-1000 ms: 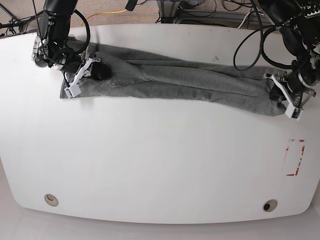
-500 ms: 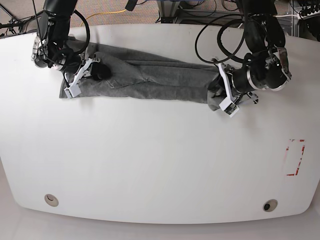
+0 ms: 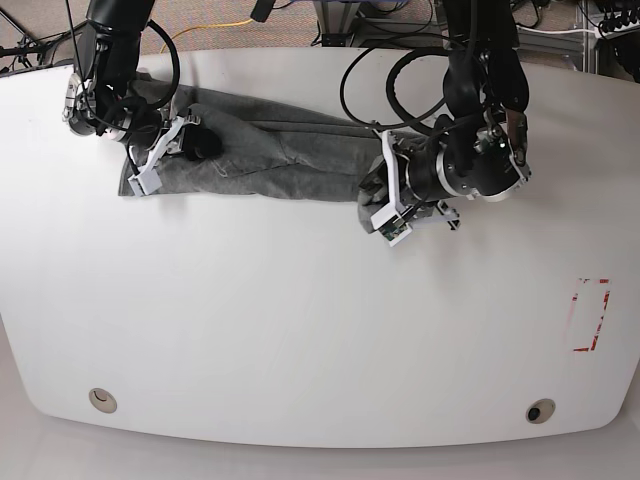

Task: Fold the T-shirt properly
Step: 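Move the left gripper to the strip's middle and grasp it, then fold the strip end with the left gripper toward the right gripper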

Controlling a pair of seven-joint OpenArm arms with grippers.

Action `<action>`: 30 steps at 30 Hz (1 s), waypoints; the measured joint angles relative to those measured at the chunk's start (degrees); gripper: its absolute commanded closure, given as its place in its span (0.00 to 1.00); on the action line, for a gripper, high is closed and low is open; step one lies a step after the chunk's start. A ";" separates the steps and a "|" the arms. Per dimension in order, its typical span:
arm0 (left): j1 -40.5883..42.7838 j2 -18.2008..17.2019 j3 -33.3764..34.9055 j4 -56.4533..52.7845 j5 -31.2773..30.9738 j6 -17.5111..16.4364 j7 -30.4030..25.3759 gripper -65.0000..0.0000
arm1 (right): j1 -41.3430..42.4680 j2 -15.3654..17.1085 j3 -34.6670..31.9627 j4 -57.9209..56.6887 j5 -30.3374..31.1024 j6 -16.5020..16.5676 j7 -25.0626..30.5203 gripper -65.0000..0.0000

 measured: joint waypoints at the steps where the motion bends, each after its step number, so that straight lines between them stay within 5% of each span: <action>1: -0.04 0.26 0.50 0.00 -0.02 0.00 -0.24 0.92 | 0.00 -0.13 0.02 0.00 -0.02 0.00 -0.02 0.71; 14: 0.24 4.39 6.88 -1.49 7.30 0.00 0.00 0.91 | 0.72 -1.27 0.02 0.00 -0.59 0.00 -0.02 0.71; 24: -0.96 4.42 6.88 -5.29 7.91 0.00 -1.01 0.48 | 0.79 -1.27 0.00 0.00 -0.76 0.00 -0.02 0.71; 30: -1.70 4.46 8.07 -5.22 7.93 0.00 -1.09 0.41 | 0.79 -1.25 0.00 0.00 -0.81 -0.02 -0.02 0.71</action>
